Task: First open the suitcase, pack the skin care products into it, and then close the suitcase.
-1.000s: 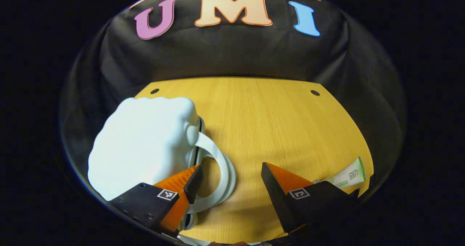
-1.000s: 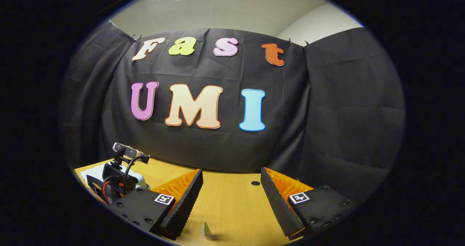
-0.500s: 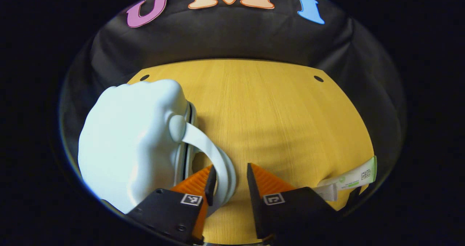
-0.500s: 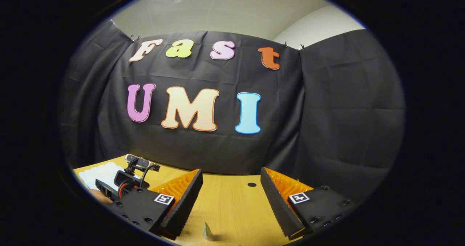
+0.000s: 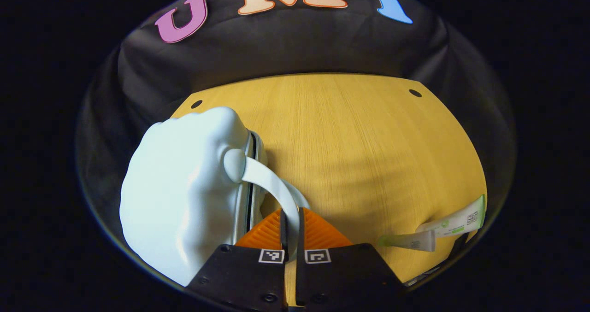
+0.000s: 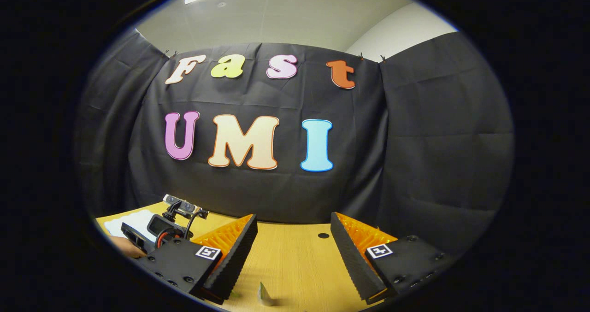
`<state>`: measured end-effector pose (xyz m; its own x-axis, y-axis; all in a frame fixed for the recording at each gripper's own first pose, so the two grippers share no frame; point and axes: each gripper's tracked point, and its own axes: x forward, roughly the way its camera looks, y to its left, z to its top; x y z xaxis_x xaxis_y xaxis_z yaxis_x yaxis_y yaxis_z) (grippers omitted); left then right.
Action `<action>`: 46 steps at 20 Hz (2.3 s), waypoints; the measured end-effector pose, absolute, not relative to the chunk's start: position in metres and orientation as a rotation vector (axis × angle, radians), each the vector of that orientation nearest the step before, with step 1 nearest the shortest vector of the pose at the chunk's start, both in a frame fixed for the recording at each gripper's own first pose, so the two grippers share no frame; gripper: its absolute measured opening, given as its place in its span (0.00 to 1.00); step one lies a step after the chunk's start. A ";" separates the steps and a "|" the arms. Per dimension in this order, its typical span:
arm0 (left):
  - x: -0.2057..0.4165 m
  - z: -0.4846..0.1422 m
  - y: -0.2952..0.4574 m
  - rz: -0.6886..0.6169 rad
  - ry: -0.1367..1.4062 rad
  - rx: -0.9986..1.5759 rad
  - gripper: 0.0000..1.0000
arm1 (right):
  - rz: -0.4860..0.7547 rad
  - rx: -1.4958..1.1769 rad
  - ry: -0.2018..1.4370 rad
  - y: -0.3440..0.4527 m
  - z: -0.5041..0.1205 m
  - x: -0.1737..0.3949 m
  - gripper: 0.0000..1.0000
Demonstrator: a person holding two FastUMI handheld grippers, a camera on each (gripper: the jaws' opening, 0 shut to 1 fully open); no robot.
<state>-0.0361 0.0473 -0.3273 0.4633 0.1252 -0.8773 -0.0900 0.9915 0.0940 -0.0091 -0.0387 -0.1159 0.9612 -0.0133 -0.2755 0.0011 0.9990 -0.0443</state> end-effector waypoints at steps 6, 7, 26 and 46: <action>-0.031 -0.281 0.048 0.112 1.017 0.006 0.00 | 0.012 0.000 0.273 -0.031 -0.118 -0.004 0.99; -0.031 -0.271 0.051 0.112 1.010 0.010 0.00 | 0.016 0.007 0.276 -0.027 -0.120 -0.002 0.99; -0.010 -0.113 0.214 0.124 0.753 0.020 0.00 | 0.100 0.019 0.271 0.048 -0.125 0.011 0.99; -0.020 -0.099 0.418 0.218 0.613 0.038 0.00 | 0.045 -0.004 0.262 0.143 -0.142 0.025 0.98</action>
<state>-0.0198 0.4179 -0.0992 0.7959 0.2145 -0.5661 -0.1922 0.9763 0.0998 0.0250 0.1428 -0.1423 0.9648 0.0439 -0.2594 -0.0449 0.9990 0.0020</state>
